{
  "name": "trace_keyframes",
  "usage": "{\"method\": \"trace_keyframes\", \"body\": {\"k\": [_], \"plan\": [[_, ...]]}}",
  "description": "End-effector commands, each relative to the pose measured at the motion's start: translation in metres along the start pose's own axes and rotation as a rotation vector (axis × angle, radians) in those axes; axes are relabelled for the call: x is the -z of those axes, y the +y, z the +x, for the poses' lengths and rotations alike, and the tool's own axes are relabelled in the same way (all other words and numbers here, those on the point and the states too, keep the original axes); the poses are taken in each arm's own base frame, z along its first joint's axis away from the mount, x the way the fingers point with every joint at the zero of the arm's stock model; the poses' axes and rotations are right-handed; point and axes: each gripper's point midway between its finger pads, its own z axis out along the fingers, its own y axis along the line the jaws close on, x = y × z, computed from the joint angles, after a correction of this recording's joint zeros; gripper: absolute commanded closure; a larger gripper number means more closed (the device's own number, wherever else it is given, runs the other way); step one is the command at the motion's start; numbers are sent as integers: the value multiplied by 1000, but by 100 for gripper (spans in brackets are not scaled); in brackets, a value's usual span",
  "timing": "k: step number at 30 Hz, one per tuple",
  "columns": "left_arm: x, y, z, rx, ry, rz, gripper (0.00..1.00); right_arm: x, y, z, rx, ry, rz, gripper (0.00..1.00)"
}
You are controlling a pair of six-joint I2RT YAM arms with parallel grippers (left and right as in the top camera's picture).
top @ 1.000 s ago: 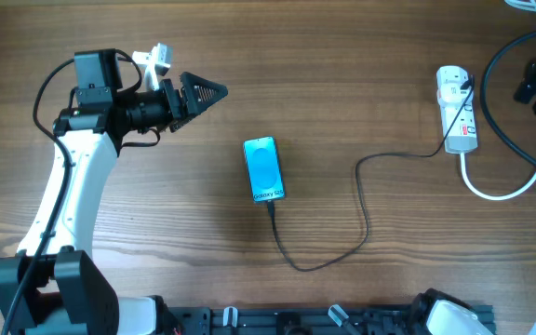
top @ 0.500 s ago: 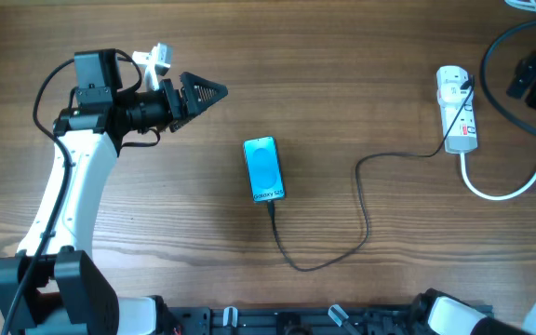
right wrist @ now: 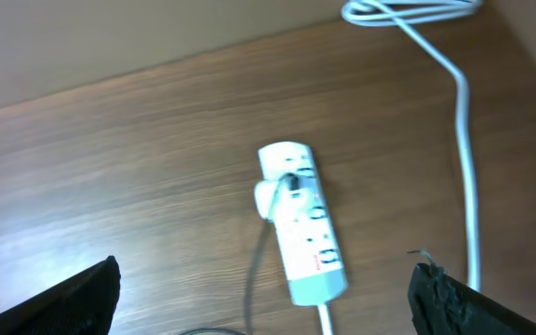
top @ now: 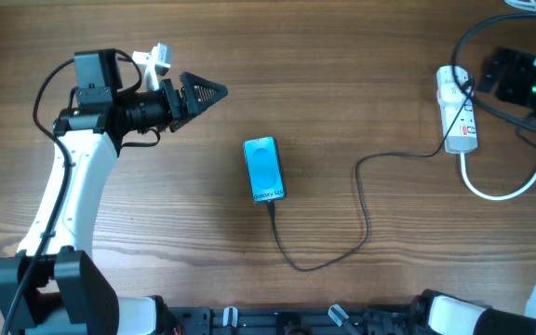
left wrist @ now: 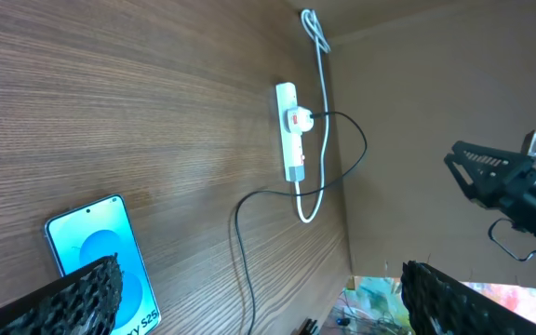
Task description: Plug charger to phone and switch on socket
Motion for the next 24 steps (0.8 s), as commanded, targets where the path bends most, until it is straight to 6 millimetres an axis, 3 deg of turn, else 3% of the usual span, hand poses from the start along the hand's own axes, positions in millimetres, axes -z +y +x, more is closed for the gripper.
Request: {"method": "trace_keyframes", "body": {"k": [1, 3, 6, 24], "plan": [[5, -7, -3, -21, -17, 2, 0, 9, 42, -1, 89, -20, -88, 0], [5, -7, -3, -21, -17, 2, 0, 9, 61, 1, 122, -15, -124, 0], [5, -7, -3, -21, -17, 2, 0, 9, 72, 3, 141, -13, -144, 1], [5, -7, -3, -21, -17, 2, 0, 10, 72, 3, 142, -14, -145, 0]]}}
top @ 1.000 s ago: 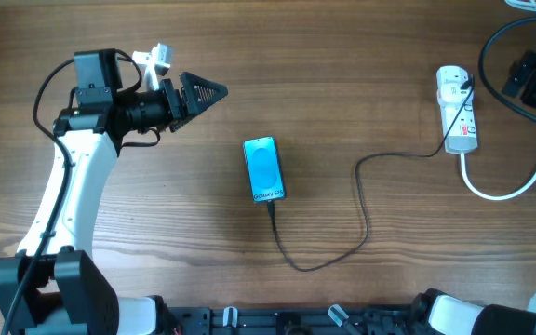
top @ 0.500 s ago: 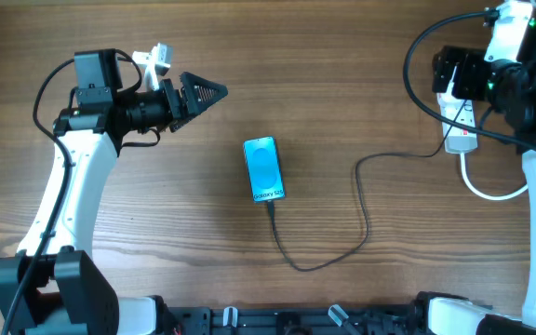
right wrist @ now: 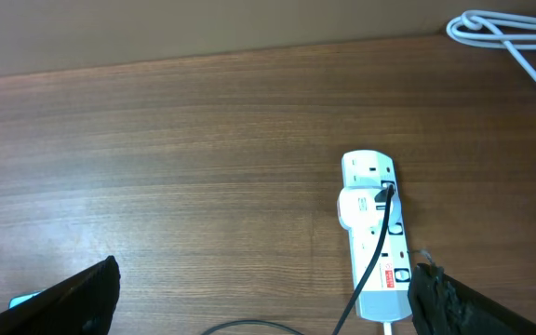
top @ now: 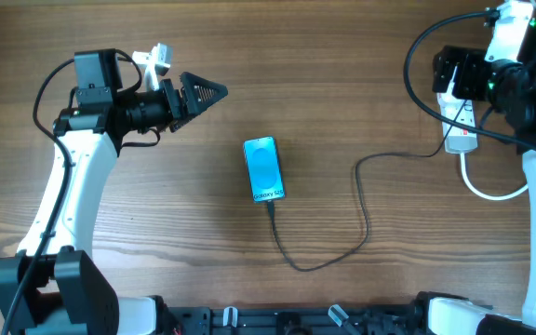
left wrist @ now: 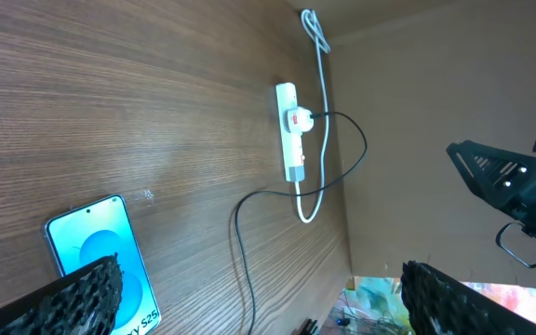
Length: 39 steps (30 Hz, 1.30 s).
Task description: Plug charger to phone and switch on socket
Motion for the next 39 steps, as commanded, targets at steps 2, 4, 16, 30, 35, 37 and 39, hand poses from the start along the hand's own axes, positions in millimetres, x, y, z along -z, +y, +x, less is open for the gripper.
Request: {"method": "trace_keyframes", "body": {"k": [2, 4, 16, 30, 35, 37, 39], "plan": [[5, -7, -3, -21, -17, 2, 0, 7, 4, -3, 25, -19, -13, 0], [5, -7, -3, -21, -17, 2, 0, 7, 4, -3, 25, -19, -13, 0], [5, -7, -3, -21, -17, 2, 0, 7, 4, -3, 25, -19, -13, 0], [5, -7, -3, -21, -17, 2, 0, -13, -1, 18, 20, 52, 4, 1], [5, -7, -3, -21, -17, 2, 0, -13, -8, 44, 22, 24, 47, 0], [5, -7, -3, -21, -17, 2, 0, -30, 11, 45, 34, -76, -71, 0], [5, -7, -3, -21, -17, 2, 0, -45, 40, 42, 85, -261, -250, 1]]}}
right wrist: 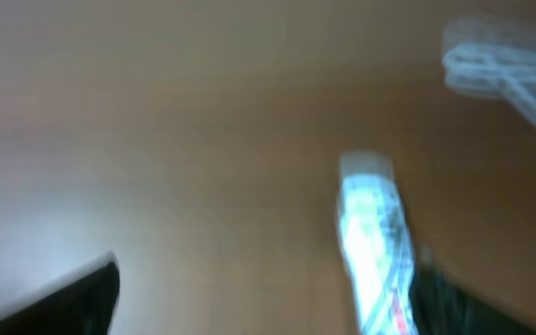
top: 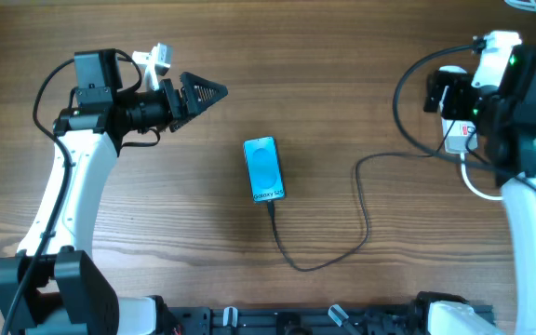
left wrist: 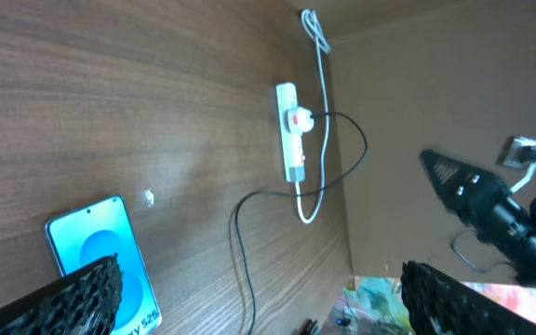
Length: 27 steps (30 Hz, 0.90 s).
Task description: Plug charger to phone and switch on socket
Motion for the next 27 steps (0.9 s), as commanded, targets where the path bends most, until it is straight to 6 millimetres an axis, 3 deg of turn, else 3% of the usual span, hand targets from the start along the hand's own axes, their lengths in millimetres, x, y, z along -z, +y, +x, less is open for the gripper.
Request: {"method": "trace_keyframes", "body": {"k": [1, 4, 8, 16, 20, 25, 27], "plan": [[5, -7, -3, -21, -16, 3, 0, -10, 50, 21, 58, -170, -291, 0], [5, -7, -3, -21, -16, 3, 0, 3, 50, 40, 75, -325, -283, 0], [5, -7, -3, -21, -17, 3, 0, 13, 29, 90, 50, -302, -142, 0], [5, -7, -3, -21, -16, 3, 0, 27, 31, 168, -37, -276, -145, 0], [5, -7, -3, -21, -16, 3, 0, 31, 44, 189, -7, -286, -169, 0], [5, -7, -3, -21, -16, 3, 0, 33, 44, 223, -19, -184, -166, 0], [5, -7, -3, -21, -17, 3, 0, 42, 46, 207, -8, -261, -173, 0]]}}
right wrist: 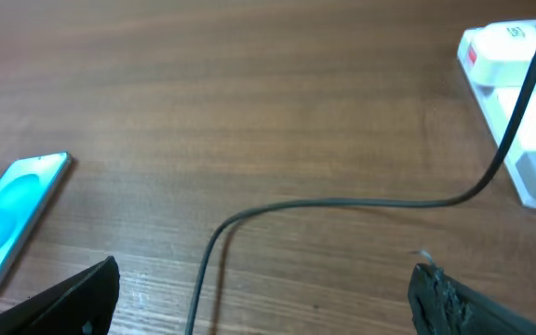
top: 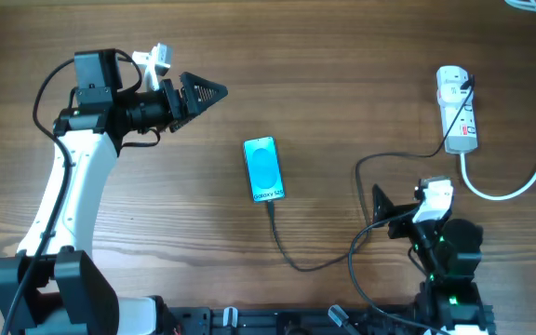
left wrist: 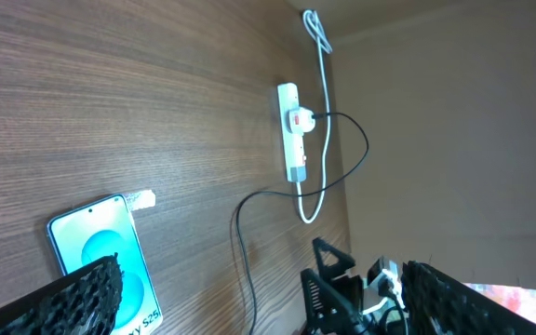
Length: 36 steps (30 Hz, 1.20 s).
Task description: Plug charger to phone and switch on socket
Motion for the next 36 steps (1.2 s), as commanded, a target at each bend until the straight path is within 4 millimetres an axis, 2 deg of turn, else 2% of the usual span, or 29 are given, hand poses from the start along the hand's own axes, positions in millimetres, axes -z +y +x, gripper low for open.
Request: {"method": "trace_keyframes", "body": {"k": [1, 6, 11, 14, 36], "plan": [[5, -8, -3, -23, -16, 7, 0, 9, 4, -28, 21, -128, -5, 0], [5, -8, -3, -23, -17, 7, 0, 40, 15, -82, 84, -391, -24, 0], [5, -8, -3, -24, -17, 7, 0, 39, 19, -80, 15, -382, -54, 0], [5, -8, -3, -24, -17, 7, 0, 39, 37, -78, 19, -371, -129, 0], [4, -6, -4, -20, -18, -1, 0, 39, 37, -78, 20, -371, -128, 0]]}}
